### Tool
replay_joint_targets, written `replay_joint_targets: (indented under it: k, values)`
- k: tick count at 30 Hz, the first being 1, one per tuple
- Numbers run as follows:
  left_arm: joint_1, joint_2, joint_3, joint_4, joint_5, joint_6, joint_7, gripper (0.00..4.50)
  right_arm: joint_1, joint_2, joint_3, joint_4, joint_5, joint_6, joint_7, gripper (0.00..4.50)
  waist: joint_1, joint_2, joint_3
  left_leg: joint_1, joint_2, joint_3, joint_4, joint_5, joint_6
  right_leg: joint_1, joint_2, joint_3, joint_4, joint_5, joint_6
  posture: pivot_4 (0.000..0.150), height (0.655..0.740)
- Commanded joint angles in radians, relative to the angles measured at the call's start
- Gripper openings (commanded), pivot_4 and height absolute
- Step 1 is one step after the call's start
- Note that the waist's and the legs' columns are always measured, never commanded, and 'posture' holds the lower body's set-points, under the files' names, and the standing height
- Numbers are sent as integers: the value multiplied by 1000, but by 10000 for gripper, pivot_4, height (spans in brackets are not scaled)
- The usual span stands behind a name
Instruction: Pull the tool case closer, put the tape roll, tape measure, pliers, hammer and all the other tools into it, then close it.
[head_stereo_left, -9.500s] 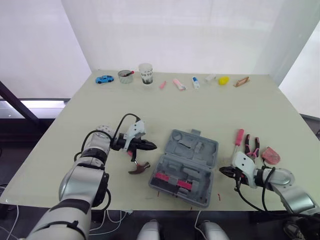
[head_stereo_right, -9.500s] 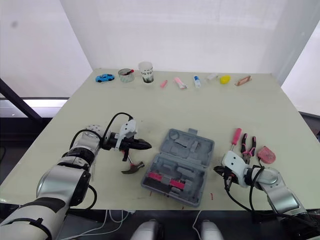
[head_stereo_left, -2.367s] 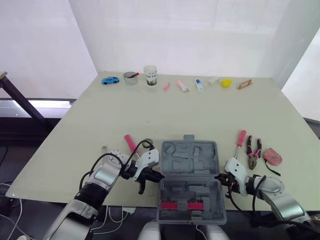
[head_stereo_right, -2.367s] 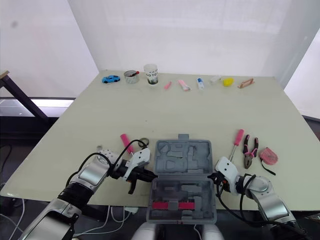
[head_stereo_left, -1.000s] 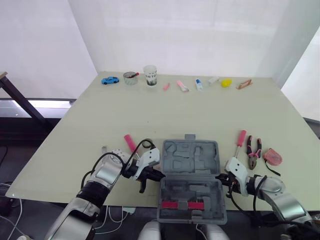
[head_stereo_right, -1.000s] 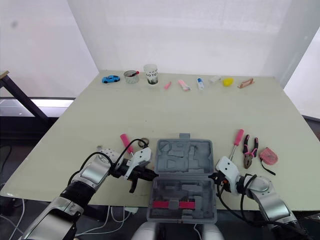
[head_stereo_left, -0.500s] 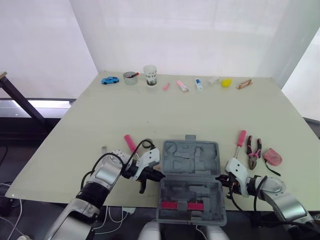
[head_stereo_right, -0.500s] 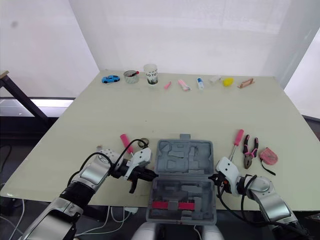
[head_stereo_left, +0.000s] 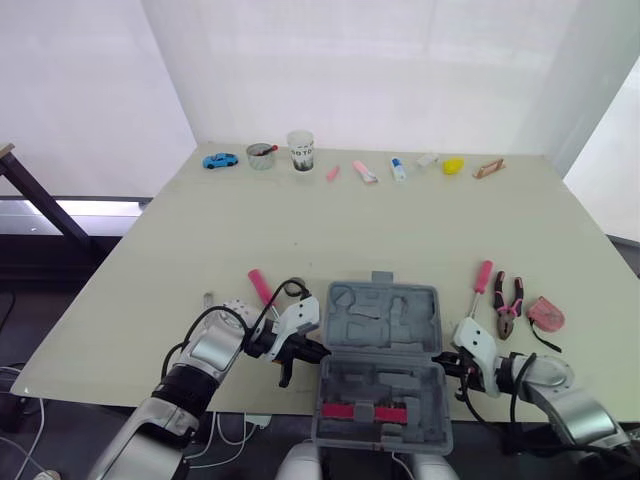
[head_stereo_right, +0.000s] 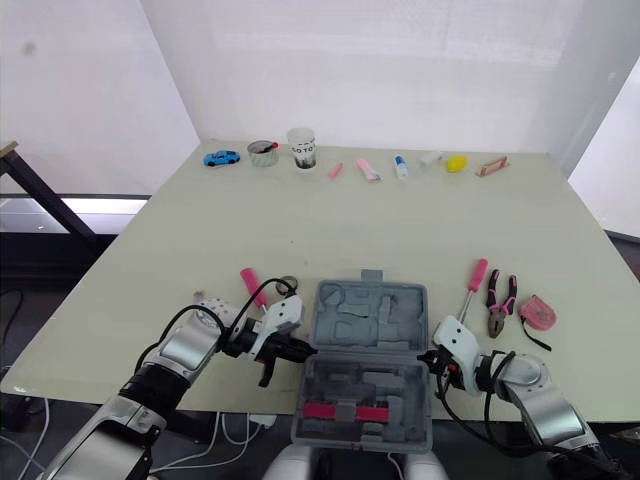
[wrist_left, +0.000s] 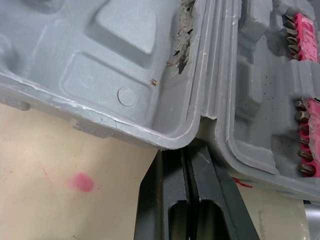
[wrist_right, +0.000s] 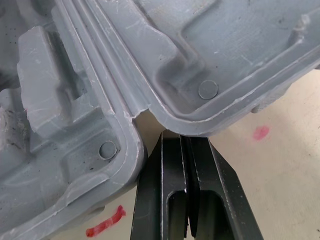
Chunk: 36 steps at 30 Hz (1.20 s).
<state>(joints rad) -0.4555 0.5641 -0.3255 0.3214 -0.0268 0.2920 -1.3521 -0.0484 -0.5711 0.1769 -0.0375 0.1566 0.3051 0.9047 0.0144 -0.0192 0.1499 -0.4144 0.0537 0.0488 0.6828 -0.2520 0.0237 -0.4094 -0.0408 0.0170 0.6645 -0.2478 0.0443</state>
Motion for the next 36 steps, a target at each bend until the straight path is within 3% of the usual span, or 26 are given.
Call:
replay_joint_targets:
  k: [1,36]
  values:
    - [13,-2,-16,-4,7,4,19,0,2,-9,-2,-1,-2,0,1,411,0,0,0,0,0,0,0,0,0,0,0,0,0,0,0,1500,7400]
    - [14,51,-8,-21,-1,-20,-8,0,24,-70,-22,-9,36,14,21,411,-1,0,0,0,0,0,0,0,0,0,0,0,0,0,0,1500,7400]
